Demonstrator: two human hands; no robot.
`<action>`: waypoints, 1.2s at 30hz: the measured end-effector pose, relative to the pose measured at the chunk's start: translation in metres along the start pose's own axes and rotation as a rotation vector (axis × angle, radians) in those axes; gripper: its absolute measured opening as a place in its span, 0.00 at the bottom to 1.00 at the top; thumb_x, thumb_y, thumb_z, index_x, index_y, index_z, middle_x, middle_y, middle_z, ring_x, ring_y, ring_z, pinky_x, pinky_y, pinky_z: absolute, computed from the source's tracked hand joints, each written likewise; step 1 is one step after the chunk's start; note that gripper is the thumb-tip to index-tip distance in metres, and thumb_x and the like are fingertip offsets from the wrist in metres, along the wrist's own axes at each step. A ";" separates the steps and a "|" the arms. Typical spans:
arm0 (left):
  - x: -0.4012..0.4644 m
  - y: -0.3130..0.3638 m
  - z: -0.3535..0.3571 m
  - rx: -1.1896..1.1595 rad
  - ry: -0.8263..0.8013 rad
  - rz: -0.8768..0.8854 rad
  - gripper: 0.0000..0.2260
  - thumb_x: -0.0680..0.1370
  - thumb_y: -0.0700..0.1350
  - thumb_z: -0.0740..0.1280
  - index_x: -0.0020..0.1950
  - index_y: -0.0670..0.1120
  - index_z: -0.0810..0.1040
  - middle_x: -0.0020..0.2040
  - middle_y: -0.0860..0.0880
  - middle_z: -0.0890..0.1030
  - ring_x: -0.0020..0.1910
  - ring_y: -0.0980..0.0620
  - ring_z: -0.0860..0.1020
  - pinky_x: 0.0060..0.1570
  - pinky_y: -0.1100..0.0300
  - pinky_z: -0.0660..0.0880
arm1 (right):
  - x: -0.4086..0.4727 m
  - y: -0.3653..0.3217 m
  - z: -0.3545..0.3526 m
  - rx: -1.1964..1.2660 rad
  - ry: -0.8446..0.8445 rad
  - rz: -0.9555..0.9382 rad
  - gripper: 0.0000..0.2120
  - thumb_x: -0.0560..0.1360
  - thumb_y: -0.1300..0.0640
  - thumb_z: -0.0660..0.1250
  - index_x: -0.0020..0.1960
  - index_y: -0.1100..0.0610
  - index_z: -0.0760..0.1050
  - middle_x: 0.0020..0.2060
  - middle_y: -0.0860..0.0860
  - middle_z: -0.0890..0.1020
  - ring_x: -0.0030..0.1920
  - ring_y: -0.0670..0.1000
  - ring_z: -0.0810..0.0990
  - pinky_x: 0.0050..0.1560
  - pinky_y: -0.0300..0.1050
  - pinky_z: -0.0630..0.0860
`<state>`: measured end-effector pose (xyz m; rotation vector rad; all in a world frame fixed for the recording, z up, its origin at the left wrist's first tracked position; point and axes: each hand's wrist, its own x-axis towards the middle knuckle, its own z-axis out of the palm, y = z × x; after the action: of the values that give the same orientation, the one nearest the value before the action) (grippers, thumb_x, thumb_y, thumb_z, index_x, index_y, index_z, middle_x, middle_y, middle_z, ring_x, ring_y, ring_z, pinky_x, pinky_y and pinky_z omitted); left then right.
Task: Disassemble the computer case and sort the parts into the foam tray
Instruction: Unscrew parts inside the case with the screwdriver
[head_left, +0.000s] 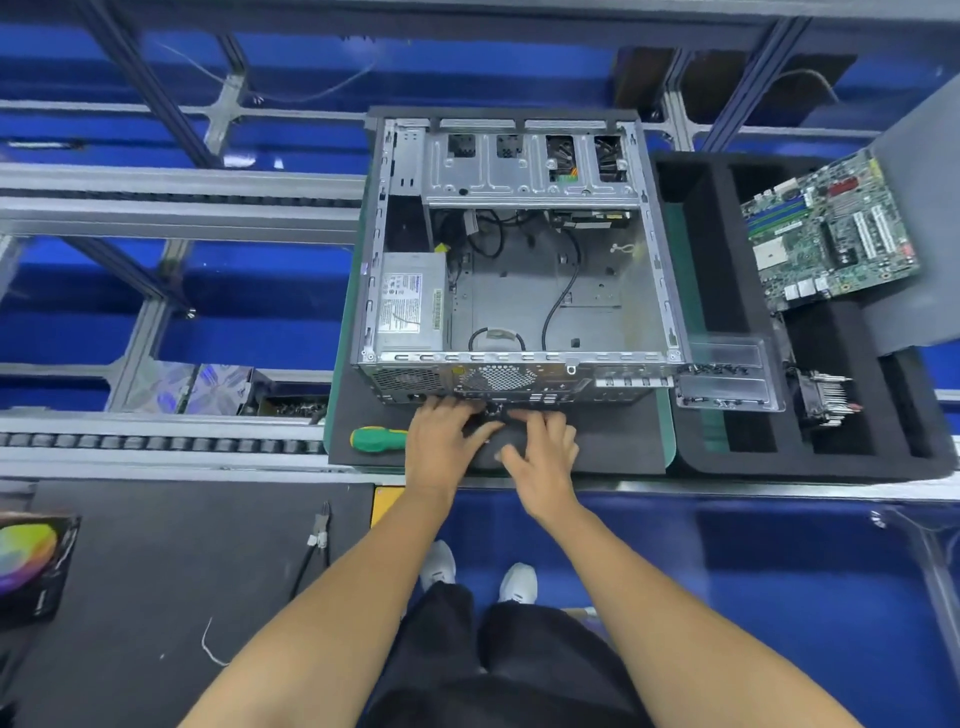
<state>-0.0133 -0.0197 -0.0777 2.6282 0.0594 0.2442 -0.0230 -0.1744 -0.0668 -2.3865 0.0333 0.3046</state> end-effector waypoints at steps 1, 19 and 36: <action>-0.001 0.003 0.001 -0.018 0.005 -0.017 0.12 0.73 0.53 0.79 0.47 0.46 0.86 0.42 0.47 0.84 0.44 0.42 0.80 0.43 0.50 0.77 | 0.001 -0.002 0.001 -0.011 -0.006 0.007 0.28 0.71 0.42 0.60 0.69 0.49 0.71 0.58 0.47 0.64 0.57 0.49 0.60 0.56 0.47 0.59; -0.002 0.036 0.006 0.018 -0.025 -0.166 0.07 0.73 0.47 0.79 0.40 0.47 0.83 0.41 0.48 0.83 0.47 0.43 0.80 0.33 0.54 0.75 | 0.016 -0.011 -0.002 0.164 -0.034 0.216 0.27 0.66 0.37 0.55 0.54 0.52 0.78 0.60 0.49 0.68 0.61 0.53 0.64 0.60 0.49 0.58; -0.001 0.024 0.005 0.096 -0.013 0.051 0.07 0.75 0.43 0.77 0.46 0.42 0.81 0.41 0.43 0.83 0.43 0.40 0.80 0.51 0.51 0.74 | 0.009 0.002 0.011 -0.055 0.056 0.060 0.22 0.72 0.46 0.57 0.63 0.47 0.74 0.60 0.49 0.69 0.56 0.52 0.65 0.52 0.47 0.58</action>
<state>-0.0136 -0.0427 -0.0707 2.7293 -0.0006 0.2479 -0.0164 -0.1680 -0.0779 -2.4513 0.1247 0.2699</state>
